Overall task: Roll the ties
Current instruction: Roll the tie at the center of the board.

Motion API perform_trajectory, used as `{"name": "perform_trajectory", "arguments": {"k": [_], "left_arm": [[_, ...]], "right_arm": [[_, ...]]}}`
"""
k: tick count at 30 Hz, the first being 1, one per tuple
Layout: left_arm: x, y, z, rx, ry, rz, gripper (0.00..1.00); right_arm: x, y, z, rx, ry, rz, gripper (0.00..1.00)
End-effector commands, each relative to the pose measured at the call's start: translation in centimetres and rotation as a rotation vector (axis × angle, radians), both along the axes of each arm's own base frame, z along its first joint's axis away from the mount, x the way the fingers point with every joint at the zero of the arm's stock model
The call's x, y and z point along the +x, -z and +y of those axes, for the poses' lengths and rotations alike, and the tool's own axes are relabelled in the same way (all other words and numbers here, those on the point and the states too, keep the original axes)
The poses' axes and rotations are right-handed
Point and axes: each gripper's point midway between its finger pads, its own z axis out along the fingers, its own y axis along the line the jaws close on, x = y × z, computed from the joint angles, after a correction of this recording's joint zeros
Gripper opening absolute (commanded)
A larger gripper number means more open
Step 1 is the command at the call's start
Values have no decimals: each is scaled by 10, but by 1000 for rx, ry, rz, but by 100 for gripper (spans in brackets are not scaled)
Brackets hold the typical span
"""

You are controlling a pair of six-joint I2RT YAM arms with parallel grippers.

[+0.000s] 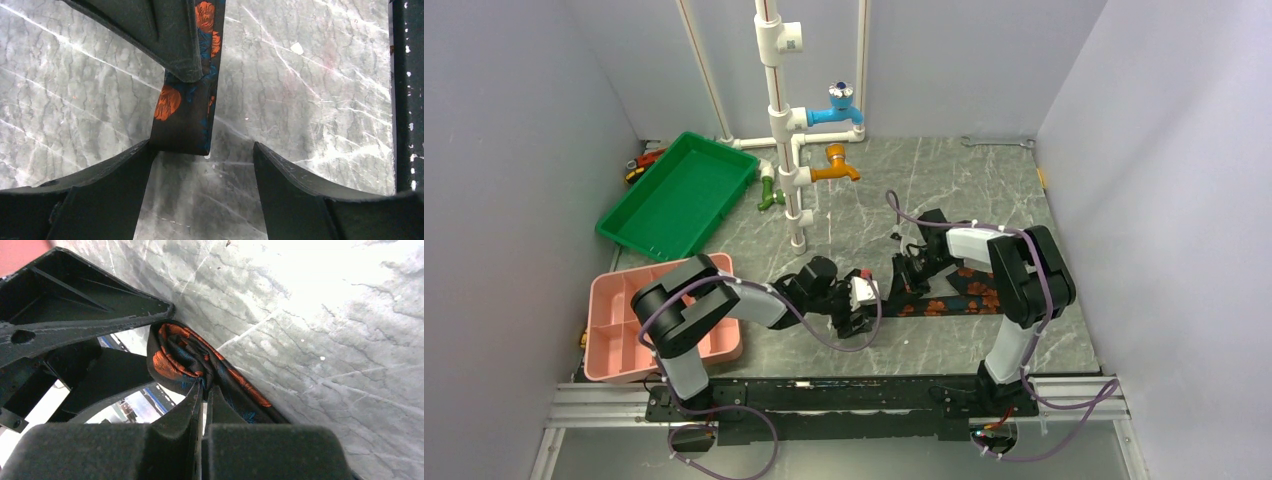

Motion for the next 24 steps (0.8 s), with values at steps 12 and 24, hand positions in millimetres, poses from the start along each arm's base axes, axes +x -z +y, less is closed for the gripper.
{"name": "perform_trajectory", "arguments": {"k": [12,24], "left_arm": [[7,3,-26,-130,-7,40,70],[-2,13,-8,-14,-17,55,29]], "right_arm": [[12,34,-22,-178,-16,-24,0],[26,26,5,-76,-43,-102,0]]}}
